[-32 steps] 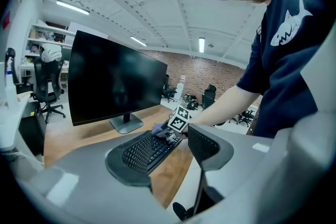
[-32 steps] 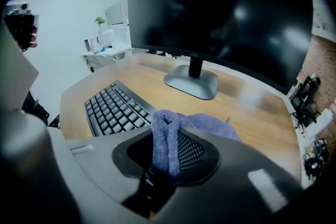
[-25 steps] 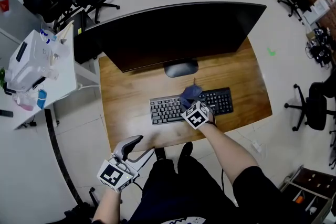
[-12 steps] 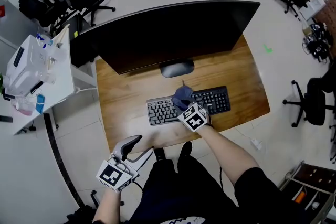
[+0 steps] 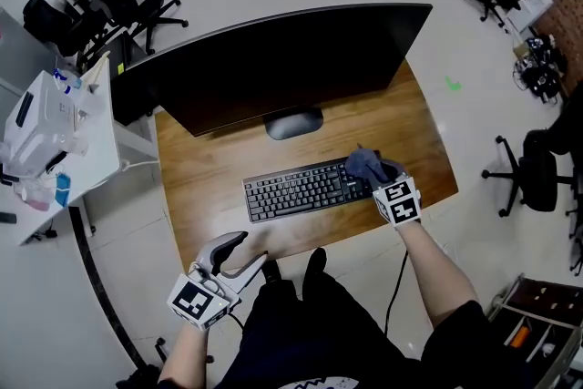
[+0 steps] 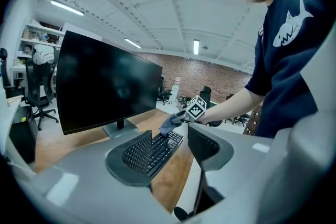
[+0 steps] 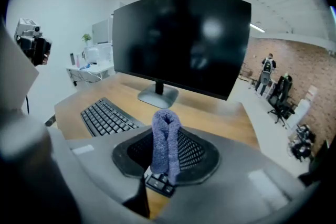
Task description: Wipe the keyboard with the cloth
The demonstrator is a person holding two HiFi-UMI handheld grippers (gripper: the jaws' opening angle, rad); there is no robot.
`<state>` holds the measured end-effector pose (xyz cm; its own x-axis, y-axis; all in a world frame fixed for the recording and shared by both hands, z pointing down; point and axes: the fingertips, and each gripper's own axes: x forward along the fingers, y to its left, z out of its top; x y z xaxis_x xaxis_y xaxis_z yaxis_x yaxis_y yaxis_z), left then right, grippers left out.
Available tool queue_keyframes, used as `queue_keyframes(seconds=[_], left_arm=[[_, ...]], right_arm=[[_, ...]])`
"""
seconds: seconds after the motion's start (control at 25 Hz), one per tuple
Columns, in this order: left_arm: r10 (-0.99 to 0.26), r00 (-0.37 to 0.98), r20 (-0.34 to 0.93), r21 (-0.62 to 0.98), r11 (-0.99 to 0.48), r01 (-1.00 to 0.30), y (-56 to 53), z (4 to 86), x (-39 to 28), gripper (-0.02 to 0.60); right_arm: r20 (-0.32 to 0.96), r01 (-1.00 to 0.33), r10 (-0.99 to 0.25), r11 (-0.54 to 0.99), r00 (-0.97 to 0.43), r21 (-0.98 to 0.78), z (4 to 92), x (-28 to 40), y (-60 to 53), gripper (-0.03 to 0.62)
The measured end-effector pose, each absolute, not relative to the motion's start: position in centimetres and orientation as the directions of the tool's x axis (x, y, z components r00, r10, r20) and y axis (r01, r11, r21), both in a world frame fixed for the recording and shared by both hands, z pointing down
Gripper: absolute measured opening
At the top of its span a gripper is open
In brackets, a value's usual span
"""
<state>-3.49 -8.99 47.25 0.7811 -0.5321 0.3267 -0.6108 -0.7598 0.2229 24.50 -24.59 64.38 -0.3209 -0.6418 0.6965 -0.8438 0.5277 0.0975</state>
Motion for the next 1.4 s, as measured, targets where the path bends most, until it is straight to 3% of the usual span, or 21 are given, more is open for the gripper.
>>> queue_keyframes(seconds=[0.12, 0.28, 0.72, 1.12, 1.4], left_arm=[[-0.526, 0.786, 0.325, 0.226, -0.764, -0.605, -9.0, 47.3, -3.4, 0.204], [-0.52, 0.785, 0.336, 0.225, -0.765, -0.603, -8.9, 47.6, -3.7, 0.204], [-0.546, 0.767, 0.338, 0.23, -0.742, -0.629, -8.0, 47.4, -6.5, 0.204], [-0.564, 0.755, 0.335, 0.233, -0.727, -0.646, -7.5, 47.4, -9.6, 0.204], [-0.564, 0.755, 0.335, 0.226, -0.73, -0.645, -7.5, 47.2, -10.5, 0.204]], right_arm=[[0.737, -0.853, -0.629, 0.501, -0.246, 0.143, 65.9, 27.5, -23.2, 0.091], [0.805, -0.821, -0.544, 0.555, -0.236, 0.134, 70.0, 26.2, -20.5, 0.091], [0.855, -0.684, -0.377, 0.728, -0.355, 0.037, 74.4, 12.8, -17.1, 0.091], [0.843, -0.475, -0.228, 0.879, -0.487, -0.037, 74.7, -1.4, -13.1, 0.091], [0.822, -0.422, -0.164, 0.901, -0.545, -0.099, 74.1, -5.2, -11.2, 0.091]])
